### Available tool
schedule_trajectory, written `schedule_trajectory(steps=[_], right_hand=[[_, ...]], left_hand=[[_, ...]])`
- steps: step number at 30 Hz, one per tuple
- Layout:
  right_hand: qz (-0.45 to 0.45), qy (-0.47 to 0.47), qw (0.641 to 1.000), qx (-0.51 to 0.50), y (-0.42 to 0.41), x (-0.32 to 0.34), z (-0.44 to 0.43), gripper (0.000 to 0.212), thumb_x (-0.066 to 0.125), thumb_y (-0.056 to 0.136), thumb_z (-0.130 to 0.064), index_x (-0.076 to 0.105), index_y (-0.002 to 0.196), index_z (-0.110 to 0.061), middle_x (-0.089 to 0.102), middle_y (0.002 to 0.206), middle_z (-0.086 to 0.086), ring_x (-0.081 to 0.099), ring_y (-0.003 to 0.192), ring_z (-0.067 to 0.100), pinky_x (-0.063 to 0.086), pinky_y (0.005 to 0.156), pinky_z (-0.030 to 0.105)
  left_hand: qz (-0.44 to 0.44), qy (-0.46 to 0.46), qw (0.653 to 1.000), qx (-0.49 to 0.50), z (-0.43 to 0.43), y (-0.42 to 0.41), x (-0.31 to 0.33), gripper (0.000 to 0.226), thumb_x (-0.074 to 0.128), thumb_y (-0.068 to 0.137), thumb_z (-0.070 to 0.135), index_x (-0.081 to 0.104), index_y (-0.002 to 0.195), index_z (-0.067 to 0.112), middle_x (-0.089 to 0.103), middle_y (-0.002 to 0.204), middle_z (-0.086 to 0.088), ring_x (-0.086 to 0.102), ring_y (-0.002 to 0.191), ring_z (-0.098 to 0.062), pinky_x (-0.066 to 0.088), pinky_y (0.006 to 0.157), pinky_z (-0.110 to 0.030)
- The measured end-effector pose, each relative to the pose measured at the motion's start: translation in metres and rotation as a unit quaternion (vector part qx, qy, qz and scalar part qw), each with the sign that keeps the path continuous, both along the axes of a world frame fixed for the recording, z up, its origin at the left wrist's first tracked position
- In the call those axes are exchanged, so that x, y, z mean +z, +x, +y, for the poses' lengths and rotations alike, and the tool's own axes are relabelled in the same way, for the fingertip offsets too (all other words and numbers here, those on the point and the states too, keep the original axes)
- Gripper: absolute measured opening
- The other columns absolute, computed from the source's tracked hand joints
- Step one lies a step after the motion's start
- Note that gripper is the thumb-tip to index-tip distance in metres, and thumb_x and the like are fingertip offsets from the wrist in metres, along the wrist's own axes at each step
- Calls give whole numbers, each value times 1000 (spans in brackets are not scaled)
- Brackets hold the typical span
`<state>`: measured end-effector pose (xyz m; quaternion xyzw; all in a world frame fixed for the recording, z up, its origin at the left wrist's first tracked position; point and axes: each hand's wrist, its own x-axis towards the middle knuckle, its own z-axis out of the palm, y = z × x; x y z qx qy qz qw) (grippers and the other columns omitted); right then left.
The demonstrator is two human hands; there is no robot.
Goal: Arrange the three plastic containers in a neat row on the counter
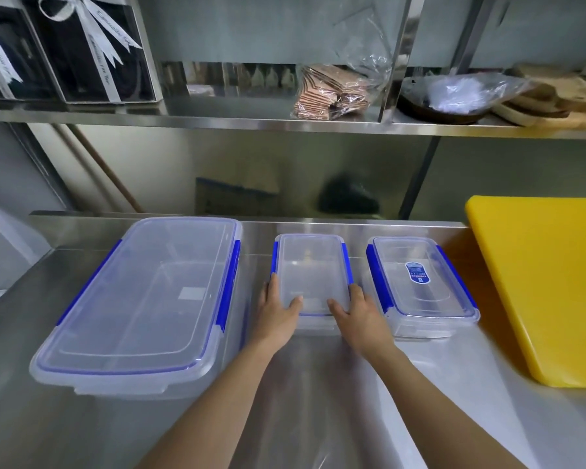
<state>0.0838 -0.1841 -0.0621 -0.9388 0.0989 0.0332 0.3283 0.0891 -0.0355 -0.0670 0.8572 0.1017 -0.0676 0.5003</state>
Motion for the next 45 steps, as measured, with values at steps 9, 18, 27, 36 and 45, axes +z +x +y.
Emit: schedule_trajectory(steps=[9,18,27,36,45], right_hand=[[-237,-110,960,-98,0,22,-43,26,56,87,-23,63,106,-6,66,108,16,60,96,31,52,82,41],[-42,-132,966,-218,-1,12,-126,71,47,86,-51,23,142,-16,22,152,16,20,139,36,22,110,50],[-41,-29,977,-206,-12,-5,-172,68,47,87,-49,29,140,-12,35,144,20,36,130,37,32,106,46],[-3,-57,980,-189,-11,-6,-200,67,42,88,-52,25,142,-16,29,148,19,34,130,39,30,106,49],[-181,5,967,-177,-9,51,-177,40,51,89,-31,53,119,-3,55,124,20,55,101,35,46,83,42]], left_hand=[[-220,87,971,-27,-53,-2,31,47,51,92,29,36,136,19,44,143,-1,45,127,-21,44,97,-33],[24,-63,994,-91,-162,2,12,64,46,94,28,10,146,22,21,155,-5,27,139,-27,31,112,-48],[49,-119,987,-96,-202,5,0,65,38,96,27,-2,147,23,8,159,-4,18,143,-24,20,117,-42],[40,-105,988,-109,-219,4,-2,67,42,95,36,2,147,25,14,158,-4,31,138,-26,31,112,-40],[-81,8,987,-138,-163,0,61,55,50,91,41,30,141,27,36,150,2,38,133,-20,39,103,-37]])
